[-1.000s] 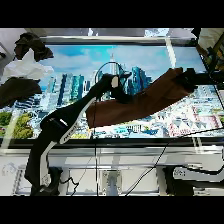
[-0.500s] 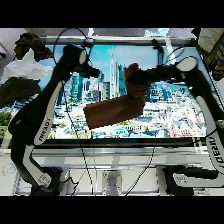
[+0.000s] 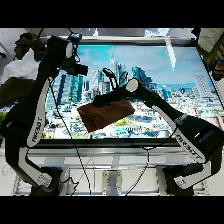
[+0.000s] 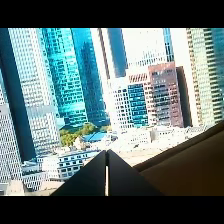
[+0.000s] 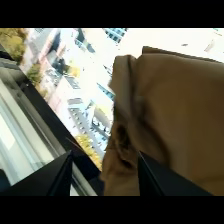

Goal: Fold the shirts.

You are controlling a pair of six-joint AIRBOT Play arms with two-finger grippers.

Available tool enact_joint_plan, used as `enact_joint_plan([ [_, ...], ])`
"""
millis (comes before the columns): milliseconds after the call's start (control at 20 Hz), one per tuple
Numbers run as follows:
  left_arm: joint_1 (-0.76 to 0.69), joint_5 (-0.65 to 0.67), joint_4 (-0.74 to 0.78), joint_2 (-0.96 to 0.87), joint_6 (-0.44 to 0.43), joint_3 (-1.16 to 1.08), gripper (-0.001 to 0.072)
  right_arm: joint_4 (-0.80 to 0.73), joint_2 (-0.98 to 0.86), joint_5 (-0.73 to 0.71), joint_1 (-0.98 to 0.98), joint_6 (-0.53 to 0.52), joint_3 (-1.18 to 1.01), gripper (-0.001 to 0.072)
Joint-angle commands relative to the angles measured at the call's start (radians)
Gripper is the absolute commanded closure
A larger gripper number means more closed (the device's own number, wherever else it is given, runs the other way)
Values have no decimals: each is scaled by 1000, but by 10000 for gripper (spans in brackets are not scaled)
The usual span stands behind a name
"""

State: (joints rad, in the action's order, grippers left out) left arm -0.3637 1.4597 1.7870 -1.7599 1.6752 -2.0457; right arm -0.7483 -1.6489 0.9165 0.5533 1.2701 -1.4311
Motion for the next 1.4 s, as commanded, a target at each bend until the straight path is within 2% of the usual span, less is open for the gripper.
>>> enact_joint_plan([
  [0,2,16,1,2,-8,0,694,-131,15,18,-73,25,-1,264],
  [100,2,16,-2,2,-7,0,694,-253,47,39,-179,67,-1,264],
  [200,2,15,-15,2,-6,0,694,-297,44,101,-300,92,0,263],
  [400,2,-3,-37,2,3,0,695,-259,-13,217,-495,89,0,236],
  [550,2,-3,-37,2,4,0,695,-151,-92,266,-561,21,0,230],
  [700,2,7,-37,2,4,0,694,-33,-185,296,-566,-45,-1,228],
  [850,2,12,-36,2,4,0,694,10,-258,313,-552,-65,-1,228],
  [1050,2,11,-37,2,4,0,694,144,-303,338,-526,-114,-1,228],
  [1350,2,13,-37,2,4,0,694,161,-304,323,-446,-119,-1,229],
])
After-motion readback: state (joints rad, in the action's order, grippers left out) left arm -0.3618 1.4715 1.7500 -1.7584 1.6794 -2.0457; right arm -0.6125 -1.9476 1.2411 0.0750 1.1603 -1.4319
